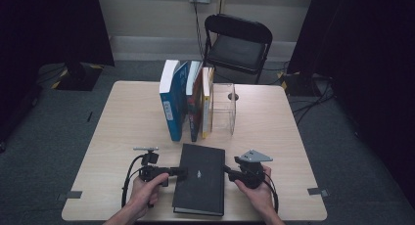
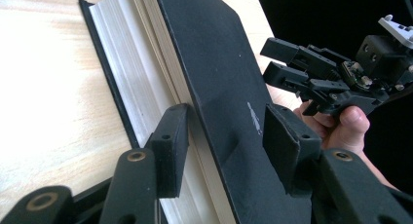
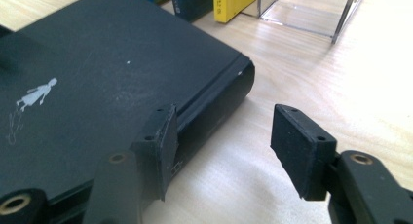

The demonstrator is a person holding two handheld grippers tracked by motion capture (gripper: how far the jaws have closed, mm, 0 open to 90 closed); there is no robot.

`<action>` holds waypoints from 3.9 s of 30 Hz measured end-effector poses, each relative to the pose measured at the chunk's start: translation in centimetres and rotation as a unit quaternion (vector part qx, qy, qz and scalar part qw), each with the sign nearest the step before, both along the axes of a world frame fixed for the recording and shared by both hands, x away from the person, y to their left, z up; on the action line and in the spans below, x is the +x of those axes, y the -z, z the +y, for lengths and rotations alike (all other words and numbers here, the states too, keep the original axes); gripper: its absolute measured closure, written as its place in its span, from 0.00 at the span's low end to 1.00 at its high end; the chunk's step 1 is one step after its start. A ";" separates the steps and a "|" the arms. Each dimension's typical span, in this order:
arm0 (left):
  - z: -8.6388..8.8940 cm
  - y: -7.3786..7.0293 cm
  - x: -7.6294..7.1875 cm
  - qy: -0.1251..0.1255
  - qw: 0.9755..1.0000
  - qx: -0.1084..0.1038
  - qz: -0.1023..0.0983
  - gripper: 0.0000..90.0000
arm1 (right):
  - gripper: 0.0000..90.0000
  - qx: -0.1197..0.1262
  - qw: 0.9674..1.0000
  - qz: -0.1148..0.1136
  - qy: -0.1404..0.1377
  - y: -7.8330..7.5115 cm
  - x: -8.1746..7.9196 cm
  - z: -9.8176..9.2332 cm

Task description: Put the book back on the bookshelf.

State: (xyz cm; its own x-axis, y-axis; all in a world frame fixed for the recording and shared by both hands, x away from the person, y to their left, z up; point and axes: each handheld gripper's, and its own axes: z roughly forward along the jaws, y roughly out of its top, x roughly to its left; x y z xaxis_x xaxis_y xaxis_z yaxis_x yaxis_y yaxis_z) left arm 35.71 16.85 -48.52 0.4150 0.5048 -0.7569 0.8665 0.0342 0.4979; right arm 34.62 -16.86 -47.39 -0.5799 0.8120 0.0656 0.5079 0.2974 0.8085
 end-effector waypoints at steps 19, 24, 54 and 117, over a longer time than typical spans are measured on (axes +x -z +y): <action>-0.7 0.1 -0.1 0.024 0.999 -0.023 0.014 0.59 | 0.53 -0.002 1.000 0.009 -0.007 0.1 -0.4 0.0; -2.5 0.3 0.5 0.039 0.999 0.010 -0.003 0.55 | 0.55 -0.003 1.000 0.008 -0.010 0.1 -0.4 0.0; -4.8 0.0 4.2 0.095 0.995 0.002 -0.031 0.65 | 0.33 0.025 0.999 0.032 -0.022 0.0 0.4 -0.8; -3.4 -6.5 -4.4 0.155 0.916 0.070 -0.363 0.60 | 0.44 0.119 0.963 -0.016 -0.241 -5.9 -3.1 0.4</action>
State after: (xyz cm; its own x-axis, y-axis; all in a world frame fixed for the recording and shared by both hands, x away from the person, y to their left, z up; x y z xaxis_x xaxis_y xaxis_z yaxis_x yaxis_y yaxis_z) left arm 31.26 13.40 -42.02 0.9237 0.3478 -0.1605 0.2615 -0.2662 0.9278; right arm 31.56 -16.44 -41.46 -0.8904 0.4122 0.1934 0.3316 0.2962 0.8957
